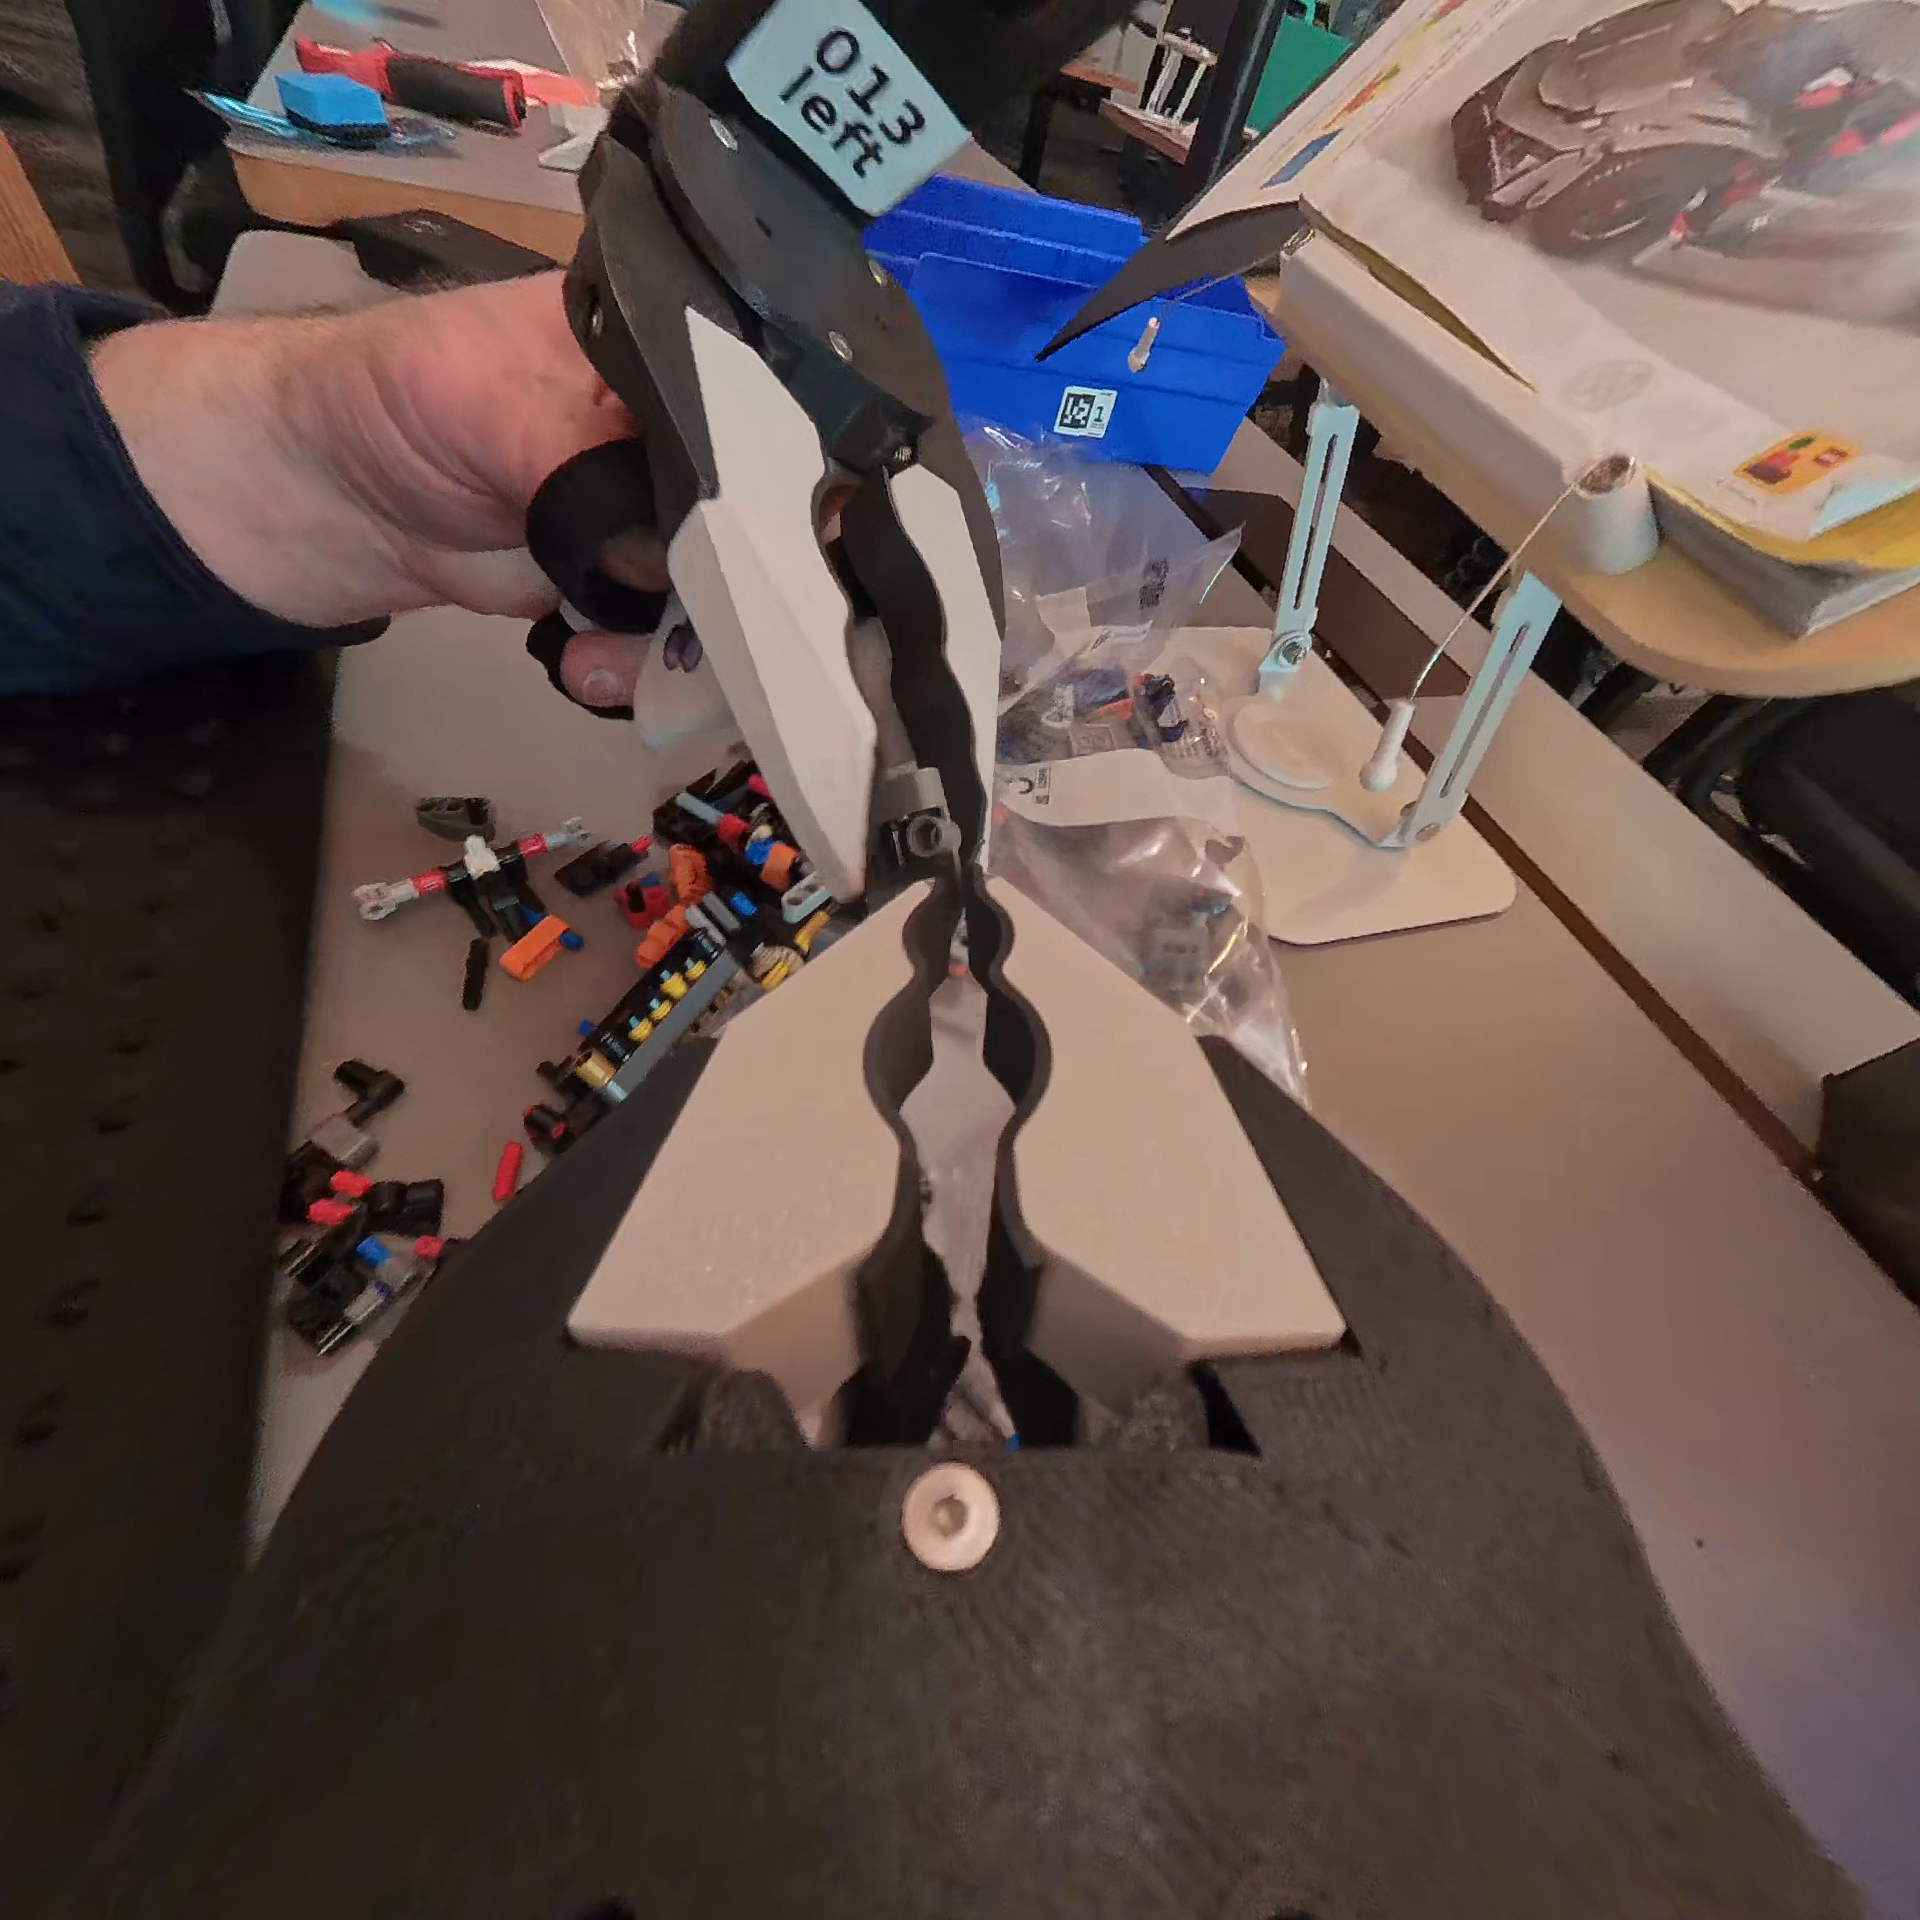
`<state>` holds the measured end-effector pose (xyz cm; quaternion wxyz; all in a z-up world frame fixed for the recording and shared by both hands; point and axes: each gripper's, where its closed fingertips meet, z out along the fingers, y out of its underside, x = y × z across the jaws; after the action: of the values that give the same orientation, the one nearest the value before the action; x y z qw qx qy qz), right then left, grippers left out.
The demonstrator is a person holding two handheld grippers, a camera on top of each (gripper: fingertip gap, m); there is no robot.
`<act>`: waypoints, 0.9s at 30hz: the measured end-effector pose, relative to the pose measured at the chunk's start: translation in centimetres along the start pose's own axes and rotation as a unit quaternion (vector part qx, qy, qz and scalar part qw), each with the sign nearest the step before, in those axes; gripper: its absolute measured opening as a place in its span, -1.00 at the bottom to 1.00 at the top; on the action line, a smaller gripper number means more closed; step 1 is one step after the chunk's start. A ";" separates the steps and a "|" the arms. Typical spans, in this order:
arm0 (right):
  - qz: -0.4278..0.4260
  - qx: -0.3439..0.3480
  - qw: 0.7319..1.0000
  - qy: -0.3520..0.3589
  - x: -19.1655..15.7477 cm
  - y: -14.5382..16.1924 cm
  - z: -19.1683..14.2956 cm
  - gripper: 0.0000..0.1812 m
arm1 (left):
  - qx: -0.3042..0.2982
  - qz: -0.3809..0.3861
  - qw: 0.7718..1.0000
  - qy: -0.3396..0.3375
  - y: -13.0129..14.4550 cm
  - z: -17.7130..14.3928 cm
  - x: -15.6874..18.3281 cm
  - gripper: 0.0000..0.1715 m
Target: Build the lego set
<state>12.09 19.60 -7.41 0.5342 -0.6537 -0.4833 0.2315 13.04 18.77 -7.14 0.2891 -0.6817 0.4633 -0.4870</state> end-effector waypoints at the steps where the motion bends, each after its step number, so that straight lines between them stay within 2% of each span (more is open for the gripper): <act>1: -0.003 -0.005 1.000 0.005 0.3 -0.4 0.6 -1.00 | -0.005 0.014 1.000 -0.018 -0.2 -0.6 -0.5 -0.78; 3: -0.017 -0.016 1.000 0.016 1.0 -1.1 1.9 -1.00 | -0.011 0.027 0.999 -0.038 -0.8 -1.8 -1.4 -0.75; 9: -0.026 -0.018 0.999 0.016 3.6 -4.0 5.5 -1.00 | 0.036 0.032 0.993 -0.105 -3.0 -6.1 -4.2 -0.64; 13: -0.022 -0.053 0.998 0.017 4.8 -3.1 7.2 -1.00 | 0.044 0.034 0.989 -0.138 -3.1 -8.6 -6.3 -0.67; 19: -0.004 -0.101 0.995 -0.004 4.7 -0.1 7.2 -1.00 | 0.044 0.040 0.979 -0.196 -2.3 -9.5 -7.8 -0.70; 21: 0.009 -0.128 0.992 -0.008 4.6 0.9 7.8 -1.00 | 0.049 0.034 0.979 -0.193 -2.4 -9.6 -7.7 -0.72; 27: -0.011 -0.137 0.990 -0.025 2.8 0.8 9.0 -1.00 | 0.040 0.005 0.975 -0.219 -1.3 -11.4 -8.7 -0.68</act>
<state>6.23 26.39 -10.45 0.4298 -0.7093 -0.5311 0.1733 2.02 27.87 -5.36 0.4131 -0.7576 0.3719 -0.3422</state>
